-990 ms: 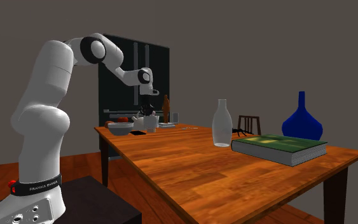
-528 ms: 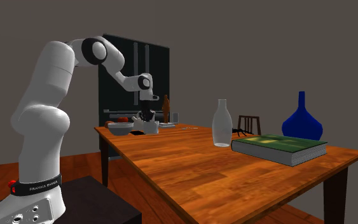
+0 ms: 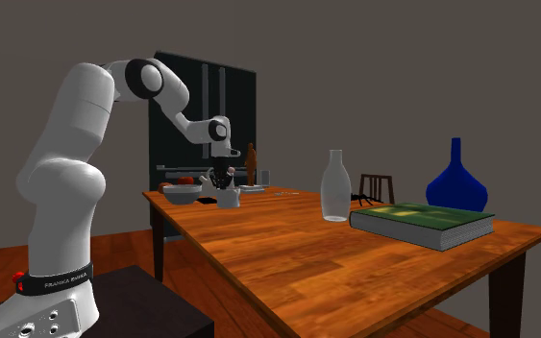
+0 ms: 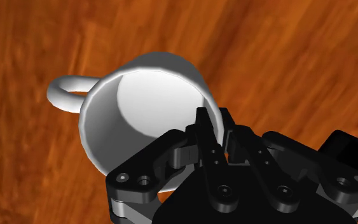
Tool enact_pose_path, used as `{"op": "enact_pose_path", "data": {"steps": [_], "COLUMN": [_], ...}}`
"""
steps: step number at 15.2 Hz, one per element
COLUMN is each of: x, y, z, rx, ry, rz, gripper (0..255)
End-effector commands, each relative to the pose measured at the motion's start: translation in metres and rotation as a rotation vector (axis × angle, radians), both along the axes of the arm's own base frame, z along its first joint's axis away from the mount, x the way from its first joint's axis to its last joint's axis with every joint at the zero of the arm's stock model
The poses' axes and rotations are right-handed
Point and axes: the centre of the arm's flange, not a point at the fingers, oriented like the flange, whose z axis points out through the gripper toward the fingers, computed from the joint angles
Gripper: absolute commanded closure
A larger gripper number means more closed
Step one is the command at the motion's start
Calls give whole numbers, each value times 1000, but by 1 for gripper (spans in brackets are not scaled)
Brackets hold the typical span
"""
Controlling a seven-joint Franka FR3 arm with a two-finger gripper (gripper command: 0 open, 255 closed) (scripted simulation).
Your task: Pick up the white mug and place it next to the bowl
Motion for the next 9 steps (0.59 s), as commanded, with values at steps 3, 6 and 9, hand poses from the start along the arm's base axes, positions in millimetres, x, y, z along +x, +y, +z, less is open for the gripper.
{"op": "enact_pose_path", "data": {"steps": [3,6,9], "x": [0,0,0], "y": [0,0,0], "z": [0,0,0], "rx": [0,0,0], "ry": [0,0,0], "rz": [0,0,0], "gripper": [255,0,0]}}
